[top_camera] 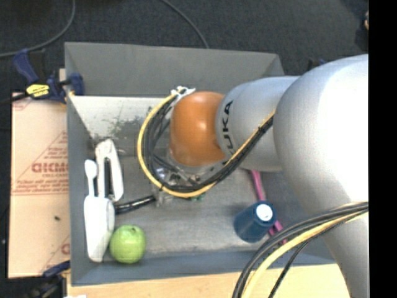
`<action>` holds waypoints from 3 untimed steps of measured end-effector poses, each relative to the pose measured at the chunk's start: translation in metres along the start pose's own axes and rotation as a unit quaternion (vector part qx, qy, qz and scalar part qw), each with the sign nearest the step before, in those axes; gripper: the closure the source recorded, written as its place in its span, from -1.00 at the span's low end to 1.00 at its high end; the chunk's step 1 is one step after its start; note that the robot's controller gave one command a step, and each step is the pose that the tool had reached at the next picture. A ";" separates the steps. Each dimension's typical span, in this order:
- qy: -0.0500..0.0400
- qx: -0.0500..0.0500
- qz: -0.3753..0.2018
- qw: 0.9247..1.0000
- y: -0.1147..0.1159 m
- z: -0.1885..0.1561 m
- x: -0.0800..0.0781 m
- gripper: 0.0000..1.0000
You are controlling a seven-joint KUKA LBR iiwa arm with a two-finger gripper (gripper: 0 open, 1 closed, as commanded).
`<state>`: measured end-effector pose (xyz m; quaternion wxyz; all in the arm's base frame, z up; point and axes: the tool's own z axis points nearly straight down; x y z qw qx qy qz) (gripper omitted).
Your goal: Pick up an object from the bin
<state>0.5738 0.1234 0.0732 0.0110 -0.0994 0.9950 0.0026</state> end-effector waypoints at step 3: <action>0.001 0.000 -0.002 1.000 0.007 -0.008 -0.059 1.00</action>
Offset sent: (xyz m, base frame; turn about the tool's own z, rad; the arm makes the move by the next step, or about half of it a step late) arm 0.0218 -0.0078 0.0062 -0.0380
